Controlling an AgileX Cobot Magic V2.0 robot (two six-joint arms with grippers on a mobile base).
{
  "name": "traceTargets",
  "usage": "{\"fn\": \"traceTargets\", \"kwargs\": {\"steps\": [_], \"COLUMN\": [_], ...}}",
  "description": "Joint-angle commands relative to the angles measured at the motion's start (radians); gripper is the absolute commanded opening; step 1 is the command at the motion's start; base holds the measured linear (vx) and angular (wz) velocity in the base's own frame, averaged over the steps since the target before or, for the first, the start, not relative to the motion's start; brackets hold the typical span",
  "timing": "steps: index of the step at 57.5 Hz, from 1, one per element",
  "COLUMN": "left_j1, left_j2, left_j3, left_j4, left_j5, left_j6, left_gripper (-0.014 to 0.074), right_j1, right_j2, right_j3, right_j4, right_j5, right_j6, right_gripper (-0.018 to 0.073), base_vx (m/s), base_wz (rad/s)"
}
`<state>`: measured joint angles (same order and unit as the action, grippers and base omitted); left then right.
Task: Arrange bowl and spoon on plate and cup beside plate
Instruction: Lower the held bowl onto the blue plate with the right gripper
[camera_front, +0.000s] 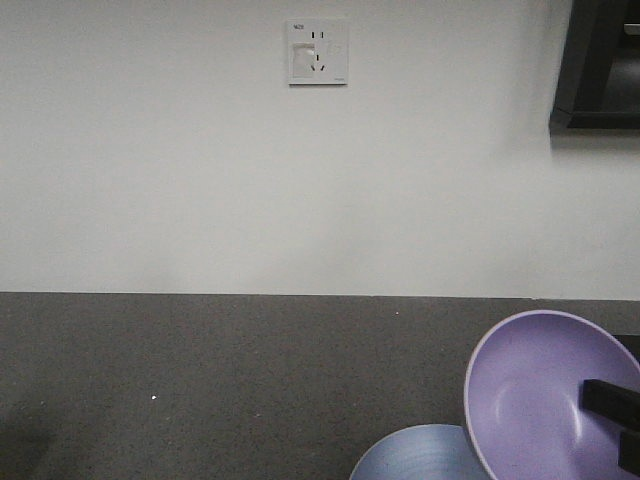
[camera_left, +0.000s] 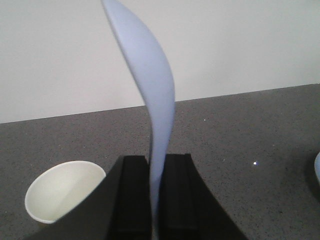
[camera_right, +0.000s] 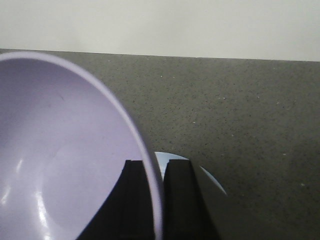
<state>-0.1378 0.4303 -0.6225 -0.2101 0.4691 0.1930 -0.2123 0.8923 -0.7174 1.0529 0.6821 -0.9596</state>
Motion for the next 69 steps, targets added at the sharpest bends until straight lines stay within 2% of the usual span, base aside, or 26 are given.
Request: {"fn": "traceTargets", "kwargs": {"steps": [1, 12, 21, 25, 28, 31, 37, 41, 49, 69], "left_j1": [-0.008, -0.008, -0.008, -0.008, -0.008, -0.008, -0.008, -0.008, -0.008, -0.008], "left_j2": [0.010, 0.010, 0.010, 0.010, 0.010, 0.010, 0.010, 0.010, 0.010, 0.010], "left_j3": [-0.024, -0.023, -0.023, -0.023, -0.023, -0.023, -0.023, -0.023, -0.023, -0.023], "left_j4": [-0.017, -0.017, -0.018, -0.018, -0.017, -0.017, -0.017, -0.017, -0.017, -0.017], "left_j5": [-0.089, -0.086, -0.086, -0.086, -0.084, -0.081, -0.081, -0.077, -0.053, -0.044], "left_j6": [-0.002, -0.002, -0.002, -0.002, -0.002, -0.002, -0.002, -0.002, -0.002, -0.002], "left_gripper": [-0.0006, -0.0006, -0.0006, -0.0006, -0.0006, -0.0006, -0.0006, -0.0006, -0.0006, -0.0006], "right_j1": [-0.004, -0.004, 0.007, 0.040, 0.097, 0.157, 0.252, 0.283, 0.308, 0.308], "right_j2": [0.021, 0.095, 0.206, 0.251, 0.285, 0.318, 0.388, 0.428, 0.513, 0.655], "right_j3": [-0.030, -0.034, -0.077, -0.108, -0.148, -0.185, -0.248, -0.284, -0.342, -0.370], "right_j4": [0.103, 0.175, 0.094, 0.003, -0.111, -0.273, -0.493, -0.569, -0.572, -0.550], "right_j5": [-0.009, 0.078, 0.198, 0.180, 0.158, 0.137, 0.111, 0.108, 0.104, 0.041], "right_j6": [0.007, 0.010, 0.031, 0.103, 0.183, 0.282, 0.476, 0.548, 0.577, 0.546], "right_gripper": [-0.0009, -0.0009, -0.0009, -0.0008, -0.0008, -0.0008, -0.0008, -0.0008, -0.0008, 0.0001], "base_vx": [0.00, 0.00, 0.00, 0.00, 0.00, 0.00, 0.00, 0.00, 0.00, 0.00], "base_wz": [0.00, 0.00, 0.00, 0.00, 0.00, 0.00, 0.00, 0.00, 0.00, 0.00]}}
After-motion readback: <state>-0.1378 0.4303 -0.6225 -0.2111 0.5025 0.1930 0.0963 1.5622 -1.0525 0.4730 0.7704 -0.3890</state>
